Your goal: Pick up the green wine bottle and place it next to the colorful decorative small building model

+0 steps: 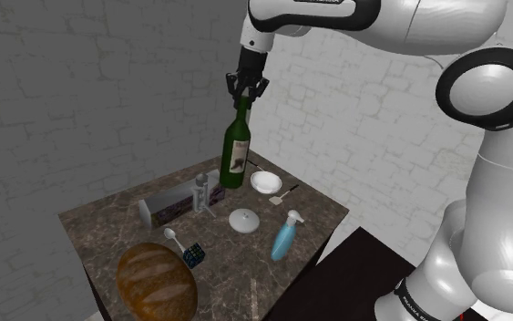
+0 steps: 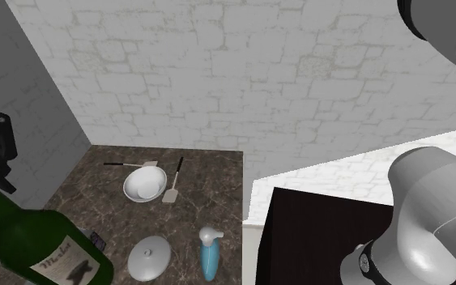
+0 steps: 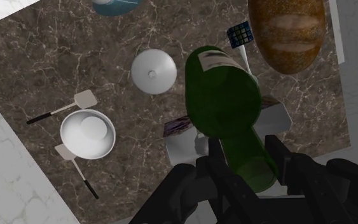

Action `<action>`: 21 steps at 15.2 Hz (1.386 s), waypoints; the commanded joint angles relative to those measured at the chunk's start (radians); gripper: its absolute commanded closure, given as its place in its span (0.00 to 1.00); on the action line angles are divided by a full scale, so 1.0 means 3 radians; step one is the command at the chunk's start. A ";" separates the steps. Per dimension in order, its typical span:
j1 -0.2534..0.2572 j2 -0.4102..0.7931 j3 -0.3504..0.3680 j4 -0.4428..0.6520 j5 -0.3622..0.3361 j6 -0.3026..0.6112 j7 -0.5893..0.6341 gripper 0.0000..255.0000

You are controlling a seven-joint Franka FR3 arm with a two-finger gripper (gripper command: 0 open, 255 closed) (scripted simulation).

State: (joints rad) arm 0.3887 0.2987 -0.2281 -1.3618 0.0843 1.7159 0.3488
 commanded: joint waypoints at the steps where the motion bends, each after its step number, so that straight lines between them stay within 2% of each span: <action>1: 0.0006 -0.0017 0.0001 -0.0120 -0.0003 0.0107 -0.0002 1.00; 21: 0.0031 0.0028 0.0019 -0.0956 0.0024 0.0986 -0.0038 1.00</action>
State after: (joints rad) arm 0.3985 0.3052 -0.2224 -1.6373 0.0903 1.9972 0.3391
